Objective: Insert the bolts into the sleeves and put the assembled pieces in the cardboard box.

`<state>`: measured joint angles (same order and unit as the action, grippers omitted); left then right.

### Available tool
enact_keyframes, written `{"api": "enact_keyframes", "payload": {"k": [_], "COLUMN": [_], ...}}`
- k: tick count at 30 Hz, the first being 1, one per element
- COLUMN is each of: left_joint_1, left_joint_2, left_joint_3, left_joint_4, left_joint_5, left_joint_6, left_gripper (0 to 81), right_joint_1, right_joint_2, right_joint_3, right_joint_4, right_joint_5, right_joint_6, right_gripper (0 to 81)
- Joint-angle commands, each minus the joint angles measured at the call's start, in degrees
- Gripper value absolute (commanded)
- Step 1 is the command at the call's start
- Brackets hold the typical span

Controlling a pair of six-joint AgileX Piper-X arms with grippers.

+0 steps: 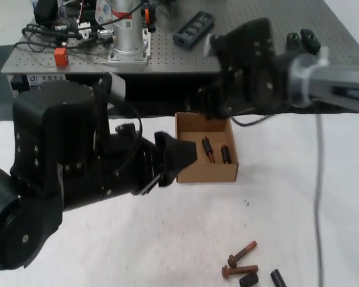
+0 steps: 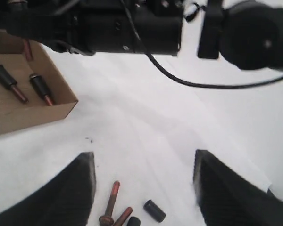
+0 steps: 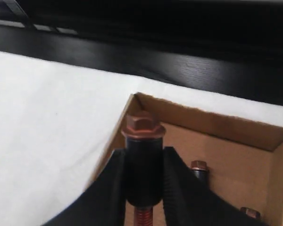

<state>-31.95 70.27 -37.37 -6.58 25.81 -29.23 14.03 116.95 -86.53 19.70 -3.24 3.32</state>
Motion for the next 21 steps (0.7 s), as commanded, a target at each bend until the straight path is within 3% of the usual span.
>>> {"api": "enact_keyframes", "payload": {"k": [1, 6, 8, 12, 13, 17, 21], "left_joint_1": [-0.12, -0.12, -0.12, -0.12, -0.12, -0.12, -0.12], "left_joint_2": [-0.02, -0.02, -0.02, -0.02, -0.02, -0.02, -0.02], "left_joint_3": [-0.14, -0.14, -0.14, -0.14, -0.14, -0.14, -0.14], "left_joint_4": [1.47, 2.36, 2.32, 2.32, 2.32, 2.32, 2.32], "left_joint_5": [-0.37, -0.37, -0.81, -1.19, -1.19, -1.19, -1.19], "left_joint_6": [1.54, 2.38, 2.38, 2.38, 2.38, 2.5, 2.78], "left_gripper": [44.2, 44.2, 44.2, 44.2, 44.2, 44.2, 44.2], "right_joint_1": [-0.25, -0.25, -0.25, -0.35, -0.58, -1.21, -1.2], "right_joint_2": [3.49, 9.34, 10.02, 10.09, 9.75, 4.0, -6.66], "right_joint_3": [-5.28, -11.82, -11.99, -12.84, -13.62, -13.52, -9.17], "right_joint_4": [5.42, 14.56, 15.34, 15.71, 16.32, 19.5, 28.82], "right_joint_5": [1.34, 1.22, 0.85, -0.26, -1.05, -4.82, -4.23], "right_joint_6": [-1.56, -2.05, -2.05, -2.05, -2.05, -5.56, -17.02], "right_gripper": [0.6, 3.8, 13.1, 39.6, 42.3, 37.9, 34.2]}}
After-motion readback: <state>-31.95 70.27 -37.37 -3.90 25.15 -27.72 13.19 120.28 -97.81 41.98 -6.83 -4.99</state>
